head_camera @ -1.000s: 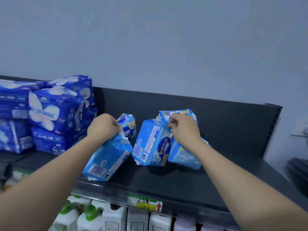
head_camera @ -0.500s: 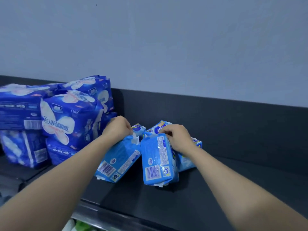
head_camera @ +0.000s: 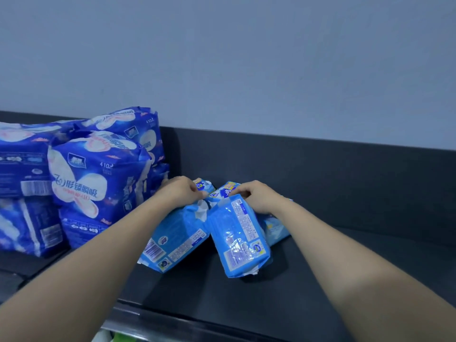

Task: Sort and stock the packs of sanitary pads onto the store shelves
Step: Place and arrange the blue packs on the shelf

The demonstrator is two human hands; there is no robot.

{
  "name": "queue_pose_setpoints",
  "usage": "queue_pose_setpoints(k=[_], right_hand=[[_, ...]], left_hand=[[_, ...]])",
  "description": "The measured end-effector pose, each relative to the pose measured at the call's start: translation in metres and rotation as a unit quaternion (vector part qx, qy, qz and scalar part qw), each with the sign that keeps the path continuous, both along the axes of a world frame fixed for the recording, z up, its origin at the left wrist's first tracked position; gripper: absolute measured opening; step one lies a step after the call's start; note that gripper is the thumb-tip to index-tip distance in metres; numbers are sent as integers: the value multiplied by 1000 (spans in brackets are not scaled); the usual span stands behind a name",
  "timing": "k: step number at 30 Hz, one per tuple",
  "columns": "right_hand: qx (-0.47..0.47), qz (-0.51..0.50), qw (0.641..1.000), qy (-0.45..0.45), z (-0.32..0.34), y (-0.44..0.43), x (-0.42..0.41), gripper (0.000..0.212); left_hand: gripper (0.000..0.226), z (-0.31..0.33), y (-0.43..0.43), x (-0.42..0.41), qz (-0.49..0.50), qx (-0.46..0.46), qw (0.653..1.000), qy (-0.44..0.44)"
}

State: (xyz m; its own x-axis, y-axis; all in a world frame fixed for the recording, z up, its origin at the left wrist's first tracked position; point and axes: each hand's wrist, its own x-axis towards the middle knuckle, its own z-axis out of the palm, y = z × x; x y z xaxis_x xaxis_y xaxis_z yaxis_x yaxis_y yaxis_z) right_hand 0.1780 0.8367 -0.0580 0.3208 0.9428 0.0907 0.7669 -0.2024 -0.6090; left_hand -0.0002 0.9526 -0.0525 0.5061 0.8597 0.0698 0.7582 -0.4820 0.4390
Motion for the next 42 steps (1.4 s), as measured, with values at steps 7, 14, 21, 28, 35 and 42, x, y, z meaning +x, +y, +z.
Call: queue_pose_setpoints(k=[7, 14, 21, 28, 35, 42], right_hand=[[68, -74, 995, -11, 3, -35, -11, 18], [51, -162, 978, -119, 8, -94, -15, 24], [-19, -244, 951, -188, 15, -172, -12, 33], [-94, -342, 907, -226, 23, -284, -7, 48], [-147, -436, 851, -253, 30, -413, -20, 50], [-181, -518, 803, -231, 28, -554, -60, 49]], left_hand=[[37, 8, -18, 4, -14, 97, 995, -13], [28, 32, -60, 32, -121, 148, 981, -21], [33, 45, -123, 67, -225, 193, 955, -10], [32, 60, -207, 100, -314, 251, 915, 7], [33, 50, -317, 127, -420, 267, 867, 12], [37, 39, -448, 134, -515, 259, 817, 9]])
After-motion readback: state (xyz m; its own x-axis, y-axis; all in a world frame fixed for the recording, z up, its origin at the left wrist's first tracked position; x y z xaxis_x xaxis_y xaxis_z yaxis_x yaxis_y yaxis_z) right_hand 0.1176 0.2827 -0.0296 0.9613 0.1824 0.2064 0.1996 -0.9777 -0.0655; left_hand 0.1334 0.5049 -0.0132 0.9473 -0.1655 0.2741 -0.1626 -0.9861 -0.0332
